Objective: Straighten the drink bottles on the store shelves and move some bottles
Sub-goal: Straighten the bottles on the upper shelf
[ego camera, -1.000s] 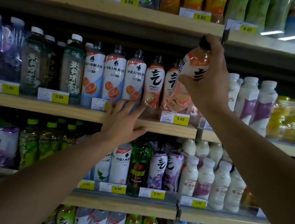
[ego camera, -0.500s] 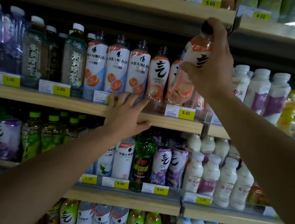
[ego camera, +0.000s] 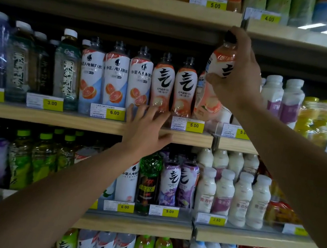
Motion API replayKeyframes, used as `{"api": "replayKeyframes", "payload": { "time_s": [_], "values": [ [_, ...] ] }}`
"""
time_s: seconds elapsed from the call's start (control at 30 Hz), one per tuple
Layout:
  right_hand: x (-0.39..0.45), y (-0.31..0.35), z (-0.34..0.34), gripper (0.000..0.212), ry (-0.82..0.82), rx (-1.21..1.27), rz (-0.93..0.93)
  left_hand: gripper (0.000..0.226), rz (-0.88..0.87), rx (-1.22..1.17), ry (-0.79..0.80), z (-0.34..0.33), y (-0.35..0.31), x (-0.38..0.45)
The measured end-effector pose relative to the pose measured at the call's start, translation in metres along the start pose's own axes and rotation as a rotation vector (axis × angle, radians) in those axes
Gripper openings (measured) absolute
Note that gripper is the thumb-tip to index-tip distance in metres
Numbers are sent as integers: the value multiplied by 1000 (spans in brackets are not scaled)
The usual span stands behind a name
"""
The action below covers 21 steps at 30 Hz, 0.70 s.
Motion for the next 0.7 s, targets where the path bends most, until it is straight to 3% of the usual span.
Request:
{"api": "replayKeyframes", "payload": {
  "time_s": [0.2, 0.37, 0.7],
  "values": [
    [3, -4, 0, 91, 19, 24, 0, 75, 18, -5, 5, 2, -1, 1],
    [2, 0, 7, 92, -67, 165, -37, 75, 17, -40, 15, 1, 1, 2],
    [-1, 49, -59, 93, 20, 311, -15, 71, 49, -16, -62, 17, 55, -11]
  ]
}}
Point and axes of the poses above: each hand's wrist, its own x-axis towards the middle knuckle, its own z-axis out of the back of the hand, y = z × x, the point moved 7 cm from there along x, towards the middle knuckle, and after that the axes turned 2 degrees about -y, right-handed, at the moved point
